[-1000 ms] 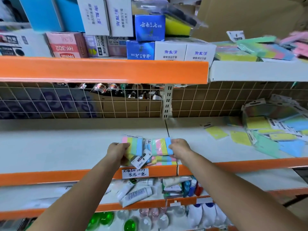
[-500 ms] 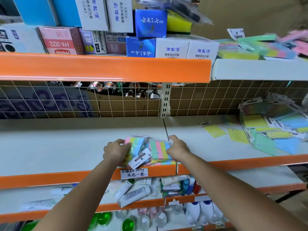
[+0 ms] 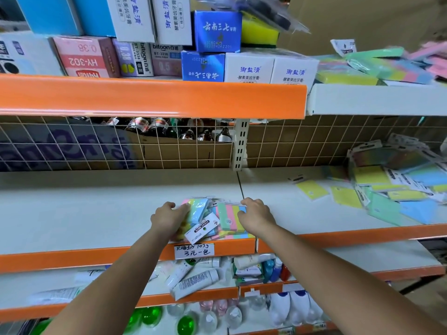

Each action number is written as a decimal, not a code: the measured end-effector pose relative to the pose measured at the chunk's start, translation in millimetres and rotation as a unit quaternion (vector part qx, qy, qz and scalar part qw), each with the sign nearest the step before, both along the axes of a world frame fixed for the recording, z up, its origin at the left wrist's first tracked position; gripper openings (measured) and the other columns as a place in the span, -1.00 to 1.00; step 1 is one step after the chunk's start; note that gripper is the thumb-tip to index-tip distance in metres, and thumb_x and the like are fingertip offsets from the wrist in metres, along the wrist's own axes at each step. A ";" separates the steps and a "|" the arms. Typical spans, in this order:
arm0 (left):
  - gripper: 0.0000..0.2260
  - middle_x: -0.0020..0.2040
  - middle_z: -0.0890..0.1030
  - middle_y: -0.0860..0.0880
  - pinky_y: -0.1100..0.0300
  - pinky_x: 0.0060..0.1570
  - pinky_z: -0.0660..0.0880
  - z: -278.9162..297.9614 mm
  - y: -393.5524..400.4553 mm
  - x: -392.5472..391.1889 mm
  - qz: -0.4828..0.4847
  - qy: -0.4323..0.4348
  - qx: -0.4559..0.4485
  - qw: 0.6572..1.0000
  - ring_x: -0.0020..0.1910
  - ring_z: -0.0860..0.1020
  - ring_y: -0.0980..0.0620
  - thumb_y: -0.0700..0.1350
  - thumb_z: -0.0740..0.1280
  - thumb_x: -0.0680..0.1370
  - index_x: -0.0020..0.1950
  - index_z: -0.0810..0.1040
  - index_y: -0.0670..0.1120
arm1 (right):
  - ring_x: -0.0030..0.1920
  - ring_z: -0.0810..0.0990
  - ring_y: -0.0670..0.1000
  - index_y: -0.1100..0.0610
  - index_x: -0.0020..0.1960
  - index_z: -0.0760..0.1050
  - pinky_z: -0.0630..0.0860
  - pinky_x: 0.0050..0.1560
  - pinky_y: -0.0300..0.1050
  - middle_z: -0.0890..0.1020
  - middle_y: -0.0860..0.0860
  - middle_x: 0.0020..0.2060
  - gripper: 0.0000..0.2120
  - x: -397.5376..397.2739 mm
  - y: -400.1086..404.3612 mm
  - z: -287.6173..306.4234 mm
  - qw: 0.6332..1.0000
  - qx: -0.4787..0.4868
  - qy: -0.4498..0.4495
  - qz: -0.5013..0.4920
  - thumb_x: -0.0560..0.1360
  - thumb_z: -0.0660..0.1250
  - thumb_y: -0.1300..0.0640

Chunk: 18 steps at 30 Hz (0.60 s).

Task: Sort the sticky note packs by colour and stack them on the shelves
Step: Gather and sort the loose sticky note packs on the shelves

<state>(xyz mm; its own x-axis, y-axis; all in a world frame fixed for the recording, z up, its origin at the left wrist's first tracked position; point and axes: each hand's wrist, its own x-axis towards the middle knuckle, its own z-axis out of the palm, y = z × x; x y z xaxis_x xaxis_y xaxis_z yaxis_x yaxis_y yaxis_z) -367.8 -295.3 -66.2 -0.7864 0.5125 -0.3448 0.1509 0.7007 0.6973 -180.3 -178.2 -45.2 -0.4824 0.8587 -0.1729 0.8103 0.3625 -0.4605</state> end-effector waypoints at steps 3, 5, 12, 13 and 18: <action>-0.49 0.32 0.46 -0.15 -0.01 0.27 0.34 3.0 3.5 0.6 0.009 0.046 -0.019 0.999 0.32 0.37 -0.18 0.18 0.23 0.54 0.39 0.40 -0.07 | 0.30 0.38 0.13 0.04 0.45 0.32 0.41 0.17 -0.07 0.38 0.08 0.35 -0.59 3.3 2.4 0.5 1.000 -0.007 -0.003 -0.002 0.60 0.15 0.11; -0.51 0.34 0.43 -0.15 -0.02 0.25 0.32 11.3 7.9 4.3 0.000 0.102 -0.039 0.994 0.34 0.34 -0.18 0.18 0.22 0.55 0.38 0.40 -0.06 | 0.28 0.43 0.14 0.05 0.45 0.31 0.43 0.12 -0.09 0.36 0.08 0.36 -0.57 5.9 4.8 2.4 1.000 -0.027 -0.005 0.002 0.58 0.15 0.12; -0.51 0.39 0.38 -0.14 -0.04 0.28 0.26 34.2 42.1 32.8 -0.114 0.226 -0.099 0.962 0.37 0.29 -0.16 0.17 0.19 0.54 0.41 0.37 -0.03 | 0.32 0.41 0.12 0.10 0.44 0.29 0.39 0.20 -0.10 0.33 0.09 0.39 -0.56 32.1 19.6 11.1 0.997 -0.069 0.029 0.028 0.59 0.20 0.05; -0.51 0.38 0.38 -0.15 -0.05 0.28 0.27 35.7 47.5 37.4 -0.119 0.234 -0.103 0.960 0.36 0.30 -0.17 0.16 0.19 0.54 0.40 0.37 -0.05 | 0.34 0.39 0.12 0.10 0.45 0.28 0.37 0.22 -0.10 0.33 0.09 0.41 -0.55 38.9 23.3 11.5 0.996 -0.074 0.031 0.033 0.59 0.21 0.05; -0.52 0.36 0.39 -0.18 -0.03 0.27 0.29 45.7 84.7 78.5 -0.163 0.239 -0.075 0.954 0.35 0.30 -0.19 0.15 0.20 0.55 0.38 0.38 -0.10 | 0.33 0.40 0.11 0.09 0.46 0.27 0.40 0.23 -0.08 0.32 0.08 0.42 -0.54 82.4 56.9 9.9 0.997 -0.071 0.031 0.005 0.58 0.21 0.08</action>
<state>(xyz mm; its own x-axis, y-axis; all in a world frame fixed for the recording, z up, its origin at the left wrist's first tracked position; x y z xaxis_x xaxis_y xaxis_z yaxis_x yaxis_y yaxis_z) -289.4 -210.6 -20.4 -0.6792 0.7300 -0.0759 0.6540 0.6489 0.3889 -97.9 -121.3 -35.3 -0.5050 0.8225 -0.2616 0.7748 0.2984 -0.5573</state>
